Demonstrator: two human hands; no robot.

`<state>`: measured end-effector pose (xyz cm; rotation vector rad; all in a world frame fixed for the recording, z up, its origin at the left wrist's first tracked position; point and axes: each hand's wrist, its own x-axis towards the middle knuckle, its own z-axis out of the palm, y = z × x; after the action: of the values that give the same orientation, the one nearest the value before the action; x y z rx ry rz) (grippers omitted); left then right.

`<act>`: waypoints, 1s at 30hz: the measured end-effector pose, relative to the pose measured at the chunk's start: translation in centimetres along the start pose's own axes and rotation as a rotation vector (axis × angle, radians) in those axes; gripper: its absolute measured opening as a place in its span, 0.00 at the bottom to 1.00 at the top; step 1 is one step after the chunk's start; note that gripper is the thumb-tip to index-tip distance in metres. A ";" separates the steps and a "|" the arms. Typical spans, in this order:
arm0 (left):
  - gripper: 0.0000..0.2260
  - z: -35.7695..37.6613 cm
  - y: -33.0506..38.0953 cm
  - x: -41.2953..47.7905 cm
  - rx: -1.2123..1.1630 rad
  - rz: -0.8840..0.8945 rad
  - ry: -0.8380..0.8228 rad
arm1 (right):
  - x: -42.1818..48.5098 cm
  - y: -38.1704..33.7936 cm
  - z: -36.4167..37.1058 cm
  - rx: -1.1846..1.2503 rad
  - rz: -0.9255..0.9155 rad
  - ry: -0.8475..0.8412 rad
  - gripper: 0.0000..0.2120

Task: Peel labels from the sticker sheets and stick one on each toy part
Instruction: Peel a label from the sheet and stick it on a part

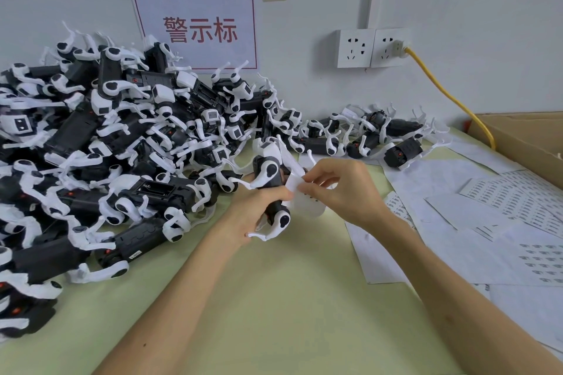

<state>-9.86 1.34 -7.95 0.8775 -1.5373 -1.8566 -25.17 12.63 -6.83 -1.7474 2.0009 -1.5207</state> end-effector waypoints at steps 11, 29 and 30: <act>0.11 0.3 -0.1 0.4 -0.198 -0.008 -0.072 | 0.1 -0.2 -0.2 -0.031 -0.035 0.042 0.05; 0.09 0.1 0.2 0.2 -0.215 -0.029 -0.140 | -0.1 -0.8 -0.3 -0.003 -0.003 0.040 0.06; 0.10 0.1 0.2 0.1 -0.213 -0.028 -0.128 | -0.1 -0.8 -0.3 -0.004 0.001 0.046 0.06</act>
<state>-10.02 1.29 -7.70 0.6981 -1.3742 -2.0864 -24.77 13.02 -6.15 -1.7287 2.0265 -1.5717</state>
